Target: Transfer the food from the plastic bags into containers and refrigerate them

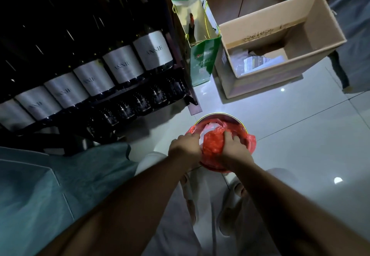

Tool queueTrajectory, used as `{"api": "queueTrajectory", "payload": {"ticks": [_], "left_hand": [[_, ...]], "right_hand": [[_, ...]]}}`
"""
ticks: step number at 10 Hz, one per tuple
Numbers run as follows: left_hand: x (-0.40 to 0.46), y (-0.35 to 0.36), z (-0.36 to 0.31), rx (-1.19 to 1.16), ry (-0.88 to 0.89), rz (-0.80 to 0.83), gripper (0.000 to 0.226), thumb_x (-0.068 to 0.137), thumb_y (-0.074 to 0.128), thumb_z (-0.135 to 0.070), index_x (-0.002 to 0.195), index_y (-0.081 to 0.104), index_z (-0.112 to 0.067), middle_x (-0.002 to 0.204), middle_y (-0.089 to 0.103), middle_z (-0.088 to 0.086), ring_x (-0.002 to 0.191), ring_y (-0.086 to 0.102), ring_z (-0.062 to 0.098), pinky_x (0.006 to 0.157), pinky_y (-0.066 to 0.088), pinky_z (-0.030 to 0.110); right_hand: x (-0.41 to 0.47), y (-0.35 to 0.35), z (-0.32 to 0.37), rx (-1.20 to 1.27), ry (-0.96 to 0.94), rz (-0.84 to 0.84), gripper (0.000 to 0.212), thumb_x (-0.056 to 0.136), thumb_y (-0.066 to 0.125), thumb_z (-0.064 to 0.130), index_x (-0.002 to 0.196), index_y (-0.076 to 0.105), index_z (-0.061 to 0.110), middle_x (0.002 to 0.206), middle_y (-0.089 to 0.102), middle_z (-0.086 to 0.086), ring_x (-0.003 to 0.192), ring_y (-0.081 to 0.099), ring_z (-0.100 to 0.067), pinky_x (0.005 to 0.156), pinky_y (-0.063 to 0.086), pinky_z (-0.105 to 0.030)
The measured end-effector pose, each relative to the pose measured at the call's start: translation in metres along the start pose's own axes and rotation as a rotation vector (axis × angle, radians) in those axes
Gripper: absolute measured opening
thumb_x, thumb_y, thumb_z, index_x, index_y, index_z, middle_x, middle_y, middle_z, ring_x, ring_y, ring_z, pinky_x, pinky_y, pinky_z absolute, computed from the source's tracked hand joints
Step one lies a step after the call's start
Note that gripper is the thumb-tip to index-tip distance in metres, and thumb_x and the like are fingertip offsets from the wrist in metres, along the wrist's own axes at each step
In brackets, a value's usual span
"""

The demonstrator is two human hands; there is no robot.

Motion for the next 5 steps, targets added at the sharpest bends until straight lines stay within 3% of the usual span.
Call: {"api": "queueTrajectory", "payload": {"ticks": [1,2,5], "left_hand": [[0.003,-0.001,0.002,0.017,-0.015,0.004,0.048,0.096,0.052,-0.030,0.144,0.047,-0.024,0.136,0.056,0.010,0.124,0.054,0.035,0.102,0.042,0.040],[-0.005,-0.010,-0.002,0.034,-0.016,0.005,0.044,0.095,0.054,-0.027,0.138,0.050,-0.021,0.135,0.056,0.011,0.124,0.055,0.035,0.100,0.042,0.040],[-0.088,-0.092,-0.034,0.067,0.040,-0.089,0.039,0.093,0.053,-0.025,0.132,0.053,-0.020,0.130,0.058,0.008,0.120,0.056,0.034,0.098,0.044,0.042]], "right_hand": [[0.001,-0.004,0.004,-0.148,-0.008,-0.088,0.106,0.075,0.065,0.074,0.158,0.022,0.023,0.149,0.044,-0.012,0.131,0.048,-0.040,0.112,0.036,-0.051],[-0.006,-0.014,0.013,-0.169,-0.040,-0.098,0.088,0.083,0.067,0.053,0.156,0.027,0.021,0.149,0.045,-0.011,0.133,0.046,-0.037,0.111,0.035,-0.049],[-0.091,-0.103,0.051,-0.286,-0.095,-0.131,0.063,0.091,0.062,0.043,0.145,0.040,0.020,0.142,0.053,-0.005,0.129,0.054,-0.030,0.105,0.040,-0.046]]}}
Point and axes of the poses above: each hand's wrist, its own x-axis towards the middle knuckle, its own y-axis out of the palm, z = x × y, the point moved 10 cm from there along x, towards the middle knuckle
